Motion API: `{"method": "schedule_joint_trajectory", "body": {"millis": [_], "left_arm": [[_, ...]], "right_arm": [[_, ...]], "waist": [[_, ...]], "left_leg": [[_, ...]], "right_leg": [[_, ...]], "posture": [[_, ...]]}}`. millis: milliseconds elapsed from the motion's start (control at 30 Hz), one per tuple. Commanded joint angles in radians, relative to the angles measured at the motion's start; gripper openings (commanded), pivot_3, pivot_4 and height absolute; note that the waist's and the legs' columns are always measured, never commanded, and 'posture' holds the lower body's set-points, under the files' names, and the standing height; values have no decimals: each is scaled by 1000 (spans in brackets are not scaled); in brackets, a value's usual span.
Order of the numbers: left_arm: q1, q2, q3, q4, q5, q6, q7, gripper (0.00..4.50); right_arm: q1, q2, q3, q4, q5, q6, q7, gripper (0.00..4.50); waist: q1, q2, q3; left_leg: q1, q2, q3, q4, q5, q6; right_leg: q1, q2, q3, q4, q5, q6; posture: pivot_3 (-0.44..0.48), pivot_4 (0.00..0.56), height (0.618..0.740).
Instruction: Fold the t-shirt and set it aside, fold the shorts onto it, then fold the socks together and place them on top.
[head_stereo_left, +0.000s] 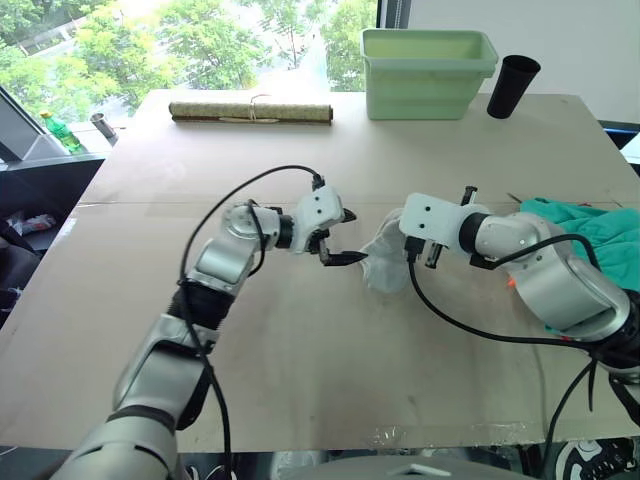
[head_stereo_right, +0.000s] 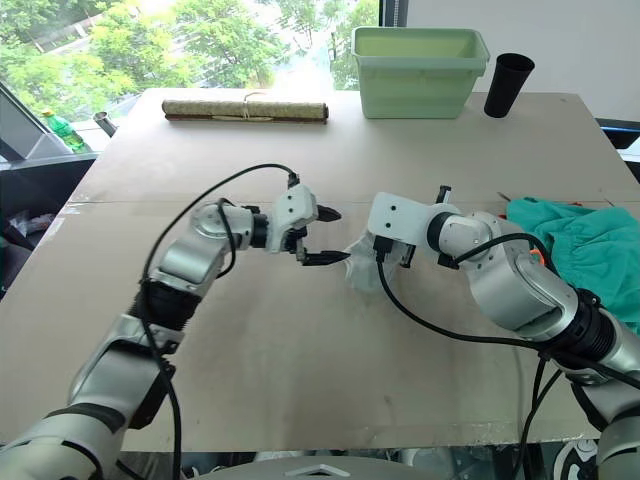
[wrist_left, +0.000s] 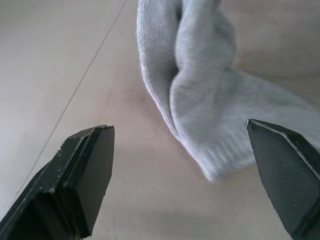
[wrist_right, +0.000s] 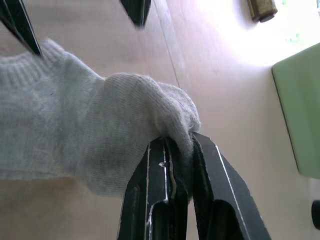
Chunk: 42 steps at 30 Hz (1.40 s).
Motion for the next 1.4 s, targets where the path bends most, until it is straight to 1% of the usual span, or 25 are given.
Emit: {"method": "schedule_joint_trajectory", "body": {"millis": [33, 167, 333, 567, 733, 867, 1000, 1067, 1167, 1267, 1400], "left_arm": [[-56, -57, 32, 81, -1, -73, 22, 4500], [-91, -127, 78, 135, -46, -57, 22, 4500], [-127, -158, 96, 262, 3, -103, 88, 4500], [-135, -167, 67, 372, 80, -173, 124, 4500], [-141, -177, 85, 397, 89, -192, 133, 4500], [-131, -174, 131, 341, 32, -165, 101, 4500], [-93, -133, 183, 183, -66, -70, 2, 4500], [-68, -89, 189, 103, -98, -1, -49, 4500], [-16, 13, 167, 7, -107, 69, -154, 4500], [1, 81, 178, -29, -122, 117, -198, 4500], [-1, 127, 193, -23, -126, 138, -224, 4500]], "right_arm": [[-4, 3, -43, -20, -22, -24, 11, 12], [5, 6, -45, -26, -29, -29, 19, 12], [11, 23, -59, -44, -10, -52, 48, 12], [22, 46, -76, -68, -10, -57, 67, 12], [41, 58, -70, -94, 9, -59, 95, 12], [62, 57, -52, -92, 3, -69, 110, 12], [78, 64, -28, -72, -15, -95, 112, 12], [88, 65, -10, -59, -33, -121, 114, 12], [100, 74, 18, -30, -59, -160, 113, 12], [100, 97, 37, 10, -81, -195, 114, 12], [86, 154, 53, 79, -105, -241, 114, 12]], "waist": [[0, 0, 0], [-1, 0, 0], [-4, 0, 0], [-1, 0, 0], [-1, -1, 0], [-3, -1, 0], [-4, -1, 0], [-6, -1, 0], [-10, -1, -1], [-9, -1, 0], [0, -1, -1]], "left_leg": [[0, 0, 0, 0, 0, 0], [0, 0, 0, 0, 0, 0], [1, 0, 0, 1, 0, 0], [1, 0, 0, 1, 0, 0], [0, 0, 0, 2, 0, 0], [0, 0, 0, 2, 0, 0], [0, 0, -1, 2, 0, 0], [1, 0, -1, 2, 0, 0], [1, 0, 0, 2, 0, 0], [1, 0, 0, 2, 0, 0], [1, 0, -1, 3, 0, 0]], "right_leg": [[0, 0, 0, 0, 0, 0], [0, 0, 0, 0, 0, 0], [0, 0, 0, 2, 0, 0], [0, 0, 0, 3, 0, 0], [0, -1, -1, 3, 0, 0], [0, -1, -1, 3, 0, 0], [0, -1, -1, 3, 0, 0], [0, -1, -1, 3, 0, 0], [0, 0, -1, 4, 0, 0], [0, 0, -1, 4, 0, 0], [-1, -1, -1, 5, 0, 0]], "posture": [[0, 150, 737], [0, 150, 737], [0, 150, 737], [0, 150, 737], [0, 150, 737], [0, 150, 737], [0, 150, 737], [0, 150, 737], [0, 150, 737], [0, 150, 737], [0, 150, 737]]}}
